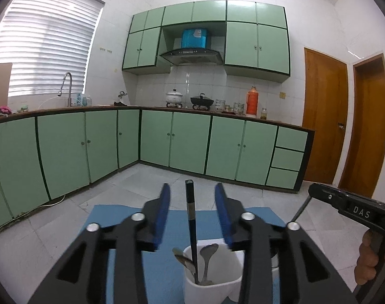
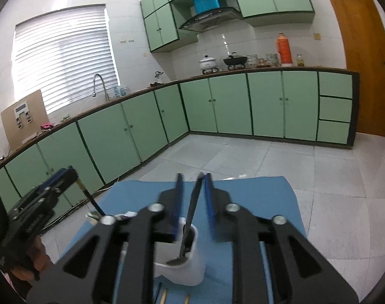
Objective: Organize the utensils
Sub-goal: 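Lower both chopsticks into the white holder and open both tools, then withdraw both tools from the holder and move them over the remaining chopsticks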
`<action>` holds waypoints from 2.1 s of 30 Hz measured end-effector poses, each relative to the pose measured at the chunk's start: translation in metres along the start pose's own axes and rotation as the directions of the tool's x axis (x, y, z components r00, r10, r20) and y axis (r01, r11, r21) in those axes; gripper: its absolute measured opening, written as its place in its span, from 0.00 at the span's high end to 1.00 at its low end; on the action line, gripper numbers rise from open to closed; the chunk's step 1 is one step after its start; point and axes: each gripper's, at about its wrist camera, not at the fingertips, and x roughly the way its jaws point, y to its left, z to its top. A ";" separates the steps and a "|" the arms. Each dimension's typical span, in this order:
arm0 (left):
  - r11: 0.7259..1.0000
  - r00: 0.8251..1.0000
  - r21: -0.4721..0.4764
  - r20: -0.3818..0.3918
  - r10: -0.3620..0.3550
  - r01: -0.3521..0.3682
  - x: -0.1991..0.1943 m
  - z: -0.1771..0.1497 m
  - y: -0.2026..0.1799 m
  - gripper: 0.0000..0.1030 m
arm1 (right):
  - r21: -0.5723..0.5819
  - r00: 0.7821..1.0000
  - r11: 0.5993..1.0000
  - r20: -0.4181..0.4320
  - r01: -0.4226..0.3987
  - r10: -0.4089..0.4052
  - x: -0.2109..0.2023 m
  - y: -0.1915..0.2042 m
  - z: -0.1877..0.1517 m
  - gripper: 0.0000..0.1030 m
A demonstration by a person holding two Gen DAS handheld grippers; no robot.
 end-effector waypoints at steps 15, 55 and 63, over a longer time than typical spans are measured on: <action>0.999 0.998 0.005 0.047 0.047 -0.048 -0.088 -0.033 0.005 0.10 | -0.087 0.996 0.995 0.079 0.053 -0.046 -0.077 0.010 -0.061 0.19; 0.989 0.980 0.065 -0.141 0.138 -0.130 -0.216 -0.236 -0.011 0.07 | -0.098 0.985 0.981 0.006 0.169 -0.170 -0.155 0.061 -0.316 0.67; 0.991 0.982 0.065 -0.139 0.126 -0.118 -0.218 -0.236 -0.013 0.07 | -0.142 0.980 0.970 0.041 0.197 -0.193 -0.151 0.071 -0.321 0.79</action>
